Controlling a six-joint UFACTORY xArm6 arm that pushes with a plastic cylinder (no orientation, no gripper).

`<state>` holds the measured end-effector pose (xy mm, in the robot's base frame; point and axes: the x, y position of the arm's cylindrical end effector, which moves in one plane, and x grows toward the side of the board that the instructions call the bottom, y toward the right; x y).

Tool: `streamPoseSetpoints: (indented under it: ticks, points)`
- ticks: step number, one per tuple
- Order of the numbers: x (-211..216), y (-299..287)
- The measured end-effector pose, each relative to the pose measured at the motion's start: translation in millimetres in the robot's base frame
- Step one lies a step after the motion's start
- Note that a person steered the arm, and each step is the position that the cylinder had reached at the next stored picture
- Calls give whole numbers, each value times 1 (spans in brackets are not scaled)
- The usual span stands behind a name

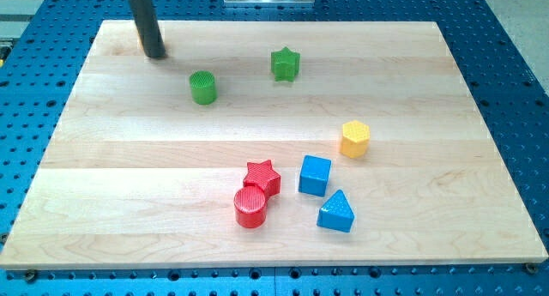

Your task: Move the hexagon into the heart

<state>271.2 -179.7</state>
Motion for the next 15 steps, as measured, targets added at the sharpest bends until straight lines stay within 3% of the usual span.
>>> streamPoseSetpoints:
  ticks: [1,2,3,6,7,9,10,11,15]
  points:
    - [-24,20]
    - [-43,-20]
    - [-35,-19]
    - [-55,231]
    - [-1,311]
    - [161,406]
    - [204,373]
    - [204,360]
    - [183,106]
